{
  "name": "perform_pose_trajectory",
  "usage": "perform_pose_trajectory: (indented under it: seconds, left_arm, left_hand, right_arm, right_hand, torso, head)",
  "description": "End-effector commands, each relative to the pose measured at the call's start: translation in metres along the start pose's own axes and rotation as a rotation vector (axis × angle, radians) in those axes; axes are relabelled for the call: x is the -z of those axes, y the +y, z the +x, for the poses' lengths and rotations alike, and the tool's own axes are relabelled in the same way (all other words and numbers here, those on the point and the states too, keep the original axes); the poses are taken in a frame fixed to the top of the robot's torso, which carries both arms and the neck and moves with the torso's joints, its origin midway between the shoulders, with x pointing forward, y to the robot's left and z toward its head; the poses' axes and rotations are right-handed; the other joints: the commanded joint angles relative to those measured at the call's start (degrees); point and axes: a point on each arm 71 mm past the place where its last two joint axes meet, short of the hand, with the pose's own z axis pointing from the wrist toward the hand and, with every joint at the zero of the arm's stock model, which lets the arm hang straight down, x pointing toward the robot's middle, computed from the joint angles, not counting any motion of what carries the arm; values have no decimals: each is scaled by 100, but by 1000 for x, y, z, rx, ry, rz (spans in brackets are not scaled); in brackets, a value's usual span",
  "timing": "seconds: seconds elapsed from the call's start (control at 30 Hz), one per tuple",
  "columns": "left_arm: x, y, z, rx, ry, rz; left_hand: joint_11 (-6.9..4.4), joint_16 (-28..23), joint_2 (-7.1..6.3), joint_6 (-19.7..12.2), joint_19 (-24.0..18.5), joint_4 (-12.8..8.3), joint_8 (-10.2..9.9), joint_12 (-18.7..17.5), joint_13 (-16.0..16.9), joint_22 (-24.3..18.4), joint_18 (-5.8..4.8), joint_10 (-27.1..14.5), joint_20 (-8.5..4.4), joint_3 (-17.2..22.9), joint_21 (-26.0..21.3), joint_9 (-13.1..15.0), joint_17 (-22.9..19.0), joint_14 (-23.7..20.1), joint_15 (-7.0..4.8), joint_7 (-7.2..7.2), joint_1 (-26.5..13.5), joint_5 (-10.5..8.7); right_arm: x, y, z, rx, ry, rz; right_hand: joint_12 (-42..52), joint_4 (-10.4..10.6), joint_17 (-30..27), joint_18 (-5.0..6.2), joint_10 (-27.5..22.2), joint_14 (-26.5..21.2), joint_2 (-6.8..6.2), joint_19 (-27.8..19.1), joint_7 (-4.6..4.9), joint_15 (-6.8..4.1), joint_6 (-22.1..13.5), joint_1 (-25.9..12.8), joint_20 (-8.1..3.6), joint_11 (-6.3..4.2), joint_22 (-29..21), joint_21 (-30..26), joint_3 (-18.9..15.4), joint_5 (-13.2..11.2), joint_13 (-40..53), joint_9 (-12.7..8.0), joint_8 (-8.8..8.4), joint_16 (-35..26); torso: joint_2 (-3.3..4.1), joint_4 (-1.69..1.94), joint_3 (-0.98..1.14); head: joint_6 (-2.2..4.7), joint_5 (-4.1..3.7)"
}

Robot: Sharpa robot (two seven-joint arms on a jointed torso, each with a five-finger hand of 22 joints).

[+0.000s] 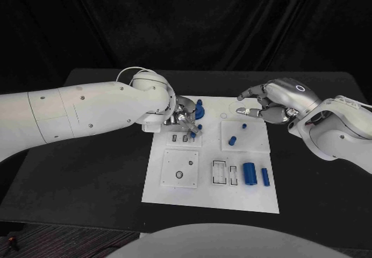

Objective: Assemble the parts on the task board

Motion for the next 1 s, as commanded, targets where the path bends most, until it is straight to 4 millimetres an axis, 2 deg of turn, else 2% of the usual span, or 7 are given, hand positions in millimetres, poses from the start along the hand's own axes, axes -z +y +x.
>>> perform_pose_trajectory:
  seconds: [0.03, 0.2, 0.33, 0.53, 0.6, 0.73, 1.0]
  left_arm:
    - [0, -1, 3, -3, 14, 18]
    - [1, 1, 3, 0, 14, 14]
    - [3, 5, 3, 4, 12, 9]
    - [5, 9, 4, 9, 12, 3]
    - [6, 10, 4, 10, 13, 2]
    - [8, 13, 5, 13, 12, -4]
    - [12, 19, 7, 25, -1, -19]
  left_hand:
    - [-49, 15, -3, -34, -52, -16, -47, 15, 1508, 695, 107, 592, -11, 77, -39, 16, 1508, 605, -50, 9, 69, 44]
    - [-55, 15, -43, -17, -69, -110, -71, 15, 1508, 685, 113, 592, -16, 255, -63, 78, 1508, 605, -53, 1, 71, 184]
    - [-59, 15, -112, -26, -91, -235, -112, 15, 1508, 674, 121, 592, -23, 518, -93, 147, 1508, 605, -61, -1, 57, 405]
    - [-58, 15, -284, -22, -91, -493, -172, 15, 1508, 685, 124, 592, -32, 1099, -121, 266, 1508, 605, -62, 6, -30, 700]
    - [-58, 15, -415, -8, -84, -625, -194, 15, 1508, 700, 122, 592, -25, 1512, -136, 360, 1508, 605, -65, 10, -200, 858]
    - [-59, 15, -487, 14, -83, -654, -202, 15, 1508, 707, 123, 592, -25, 1691, -146, 412, 1508, 605, -62, 9, -348, 860]
    - [-57, 15, -534, 28, -90, -640, -228, 15, 1508, 707, 127, 592, -25, 1866, -165, 460, 1508, 605, -63, 15, -543, 857]
  right_arm:
    - [0, 0, 1, 1, -7, -2]
    - [0, 0, 1, 1, -4, -1]
    - [1, 0, 1, 1, -1, 1]
    - [1, -1, 2, 1, 3, 3]
    - [1, -1, 2, 1, 5, 5]
    - [2, -1, 2, 1, 10, 9]
    - [2, -1, 2, 0, 18, 15]
  right_hand:
    - [-27, -19, 3, 73, 305, 323, 8, 125, -1, 38, 46, 44, 26, 30, 1117, -31, -29, 39, 1051, -9, -1, 13]
    - [-27, -21, 1, 73, 305, 323, 7, 124, -1, 38, 47, 48, 26, 30, 1116, -31, -29, 45, 1051, -10, -2, 13]
    - [-30, -25, -1, 74, 303, 323, 8, 123, -1, 38, 50, 58, 26, 30, 1116, -33, -27, 62, 1047, -13, -3, 12]
    - [-32, -28, -5, 74, 302, 322, 12, 122, -1, 38, 52, 69, 27, 30, 1115, -36, -24, 79, 1043, -16, -4, 11]
    - [-32, -28, -5, 74, 302, 322, 12, 122, -1, 38, 52, 69, 27, 30, 1115, -36, -24, 79, 1043, -16, -4, 11]
    - [-37, -28, -14, 76, 298, 320, 12, 119, -1, 38, 54, 73, 27, 30, 1112, -45, -24, 85, 1036, -17, -5, 7]
    - [-45, -28, -16, 79, 291, 320, 14, 115, -1, 38, 55, 74, 27, 30, 1109, -56, -24, 89, 1025, -18, -5, 5]
  torso:
    - [-2, 1, 0]
    - [0, 2, -1]
    - [-3, 7, 1]
    - [-1, 8, -1]
    - [0, 5, 0]
    - [0, 1, 2]
    - [-1, 3, 5]
  head:
    - [-1, -4]
    - [-1, 3]
    - [-1, -2]
    - [-1, 6]
    - [-1, 13]
    - [-1, 3]
    - [-1, 16]
